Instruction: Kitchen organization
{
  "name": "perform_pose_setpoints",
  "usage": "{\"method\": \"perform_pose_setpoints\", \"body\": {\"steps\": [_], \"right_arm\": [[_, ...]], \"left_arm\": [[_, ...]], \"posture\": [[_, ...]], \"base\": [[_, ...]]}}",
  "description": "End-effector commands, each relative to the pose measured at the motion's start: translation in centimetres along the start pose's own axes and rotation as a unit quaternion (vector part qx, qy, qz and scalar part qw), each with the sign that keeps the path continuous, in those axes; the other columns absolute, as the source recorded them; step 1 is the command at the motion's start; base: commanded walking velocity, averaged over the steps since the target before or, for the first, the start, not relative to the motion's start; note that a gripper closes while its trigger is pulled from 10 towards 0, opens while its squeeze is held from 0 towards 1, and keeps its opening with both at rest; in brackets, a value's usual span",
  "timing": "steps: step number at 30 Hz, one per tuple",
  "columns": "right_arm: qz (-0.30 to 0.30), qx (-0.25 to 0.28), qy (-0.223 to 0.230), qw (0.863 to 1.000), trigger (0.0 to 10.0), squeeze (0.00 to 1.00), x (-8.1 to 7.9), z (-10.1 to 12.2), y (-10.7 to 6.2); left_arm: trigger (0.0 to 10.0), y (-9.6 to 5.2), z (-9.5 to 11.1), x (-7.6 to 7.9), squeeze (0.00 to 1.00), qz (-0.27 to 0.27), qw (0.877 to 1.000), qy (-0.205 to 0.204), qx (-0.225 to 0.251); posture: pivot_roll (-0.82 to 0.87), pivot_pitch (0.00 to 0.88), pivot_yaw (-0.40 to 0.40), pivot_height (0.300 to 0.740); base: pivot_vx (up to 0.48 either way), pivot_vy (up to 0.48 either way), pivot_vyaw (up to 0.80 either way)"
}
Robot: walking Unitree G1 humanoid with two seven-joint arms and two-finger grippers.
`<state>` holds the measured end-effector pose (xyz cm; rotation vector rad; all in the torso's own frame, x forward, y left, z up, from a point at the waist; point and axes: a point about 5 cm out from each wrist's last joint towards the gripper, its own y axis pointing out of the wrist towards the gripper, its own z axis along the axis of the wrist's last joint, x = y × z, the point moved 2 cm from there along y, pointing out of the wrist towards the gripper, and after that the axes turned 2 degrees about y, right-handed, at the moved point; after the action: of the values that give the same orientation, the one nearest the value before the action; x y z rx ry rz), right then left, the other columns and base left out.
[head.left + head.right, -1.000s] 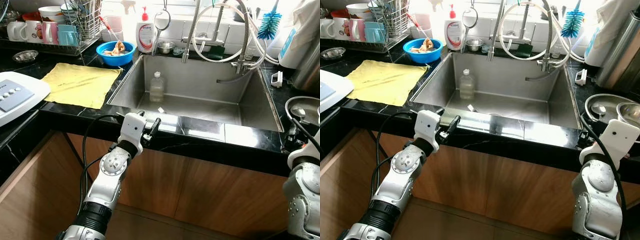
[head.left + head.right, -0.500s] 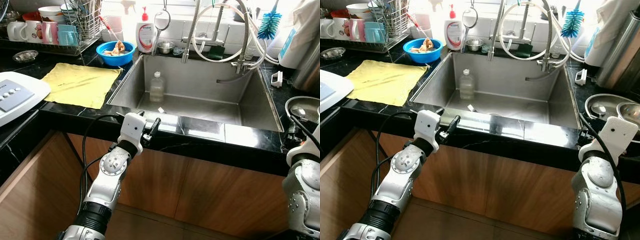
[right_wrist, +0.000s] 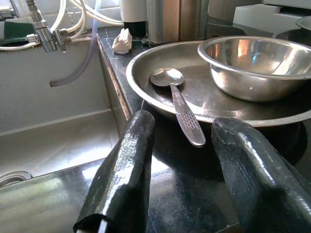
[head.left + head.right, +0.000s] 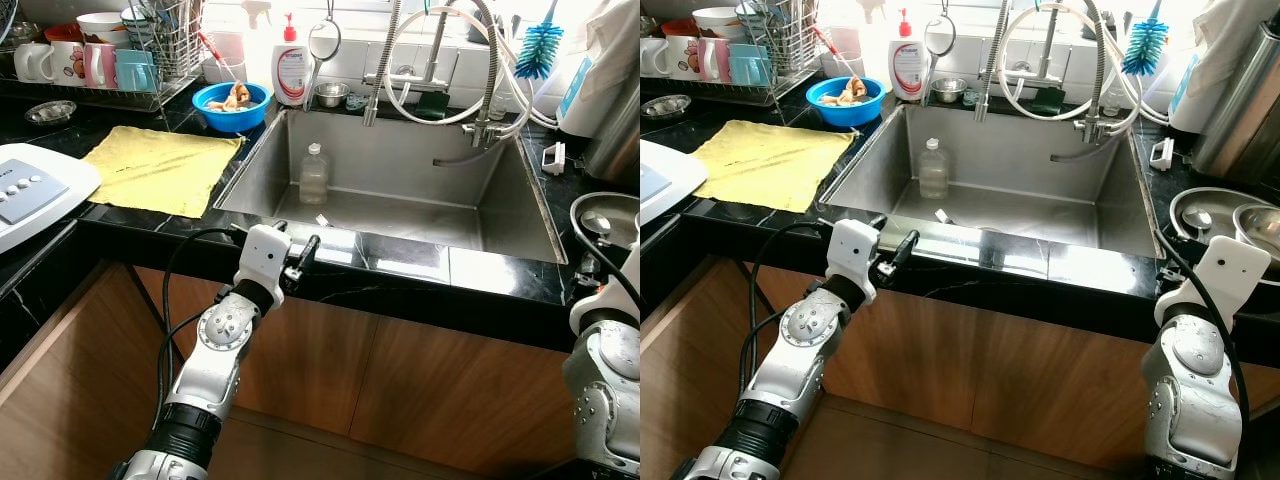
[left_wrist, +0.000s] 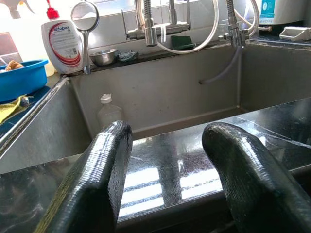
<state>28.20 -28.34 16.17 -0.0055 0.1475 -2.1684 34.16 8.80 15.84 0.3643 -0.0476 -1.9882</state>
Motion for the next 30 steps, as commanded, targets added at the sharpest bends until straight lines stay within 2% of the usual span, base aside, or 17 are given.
{"method": "perform_pose_setpoints", "body": {"steps": [1,3,4,5,6,7,8,13,14,16,30], "right_arm": [[-0.001,-0.011,-0.004,1.000,10.0,0.00,0.06,-0.29,0.14],[-0.001,-0.010,-0.004,1.000,10.0,0.00,0.06,-0.27,0.17],[-0.002,-0.009,-0.003,1.000,9.5,0.00,0.05,-0.24,0.19],[-0.001,-0.009,-0.002,1.000,7.2,0.00,0.04,-0.23,0.20],[-0.001,-0.008,-0.001,1.000,3.9,0.00,0.03,-0.20,0.22],[-0.001,-0.008,-0.001,1.000,3.9,0.00,0.03,-0.18,0.23],[-0.001,-0.007,-0.001,1.000,0.7,0.00,-0.01,-0.12,0.24],[-0.001,-0.006,0.001,1.000,1.3,0.00,-0.07,-0.05,0.24],[-0.001,-0.005,0.002,1.000,2.0,0.00,-0.07,-0.03,0.25],[-0.001,-0.005,0.003,1.000,2.2,0.00,-0.08,-0.01,0.27],[0.001,-0.001,0.007,1.000,2.2,0.00,-0.07,0.03,0.33]], "left_arm": [[10.0,-0.21,0.10,0.17,0.00,-0.005,1.000,0.004,-0.002],[10.0,-0.20,0.11,0.18,0.00,-0.004,1.000,0.004,-0.002],[10.0,-0.20,0.11,0.19,0.00,-0.004,1.000,0.004,-0.002],[10.0,-0.20,0.10,0.18,0.00,-0.004,1.000,0.004,-0.002],[10.0,-0.20,0.11,0.18,0.00,-0.004,1.000,0.004,-0.002],[10.0,-0.20,0.11,0.18,0.00,-0.004,1.000,0.004,-0.002],[10.0,-0.20,0.11,0.18,0.00,-0.004,1.000,0.005,-0.002],[10.0,-0.22,0.11,0.14,0.00,-0.004,1.000,0.005,-0.002],[10.0,-0.22,0.12,0.14,0.00,-0.004,1.000,0.005,-0.002],[10.0,-0.22,0.12,0.14,0.00,-0.004,1.000,0.005,-0.003],[10.0,-0.26,0.14,0.12,0.00,-0.005,1.000,0.006,-0.004]], "posture": [[0.00,0.000,-0.009,0.740],[0.00,0.000,-0.009,0.740],[0.00,0.000,-0.010,0.740],[0.00,0.000,-0.010,0.740],[0.00,0.000,-0.009,0.740],[0.00,0.000,-0.009,0.740],[0.00,0.000,-0.009,0.740],[0.01,0.000,-0.009,0.740],[0.01,0.000,-0.008,0.740],[0.01,0.000,-0.008,0.740],[0.01,0.000,-0.007,0.740]], "base": [[0.000,0.000,0.00],[0.000,0.000,0.00],[0.000,0.000,0.00],[0.000,0.000,0.00],[0.000,0.000,0.00],[0.000,0.000,0.00],[0.000,0.000,0.00],[0.000,0.000,0.00],[0.000,0.000,0.00],[0.000,0.000,0.00],[0.000,0.000,0.00]]}}
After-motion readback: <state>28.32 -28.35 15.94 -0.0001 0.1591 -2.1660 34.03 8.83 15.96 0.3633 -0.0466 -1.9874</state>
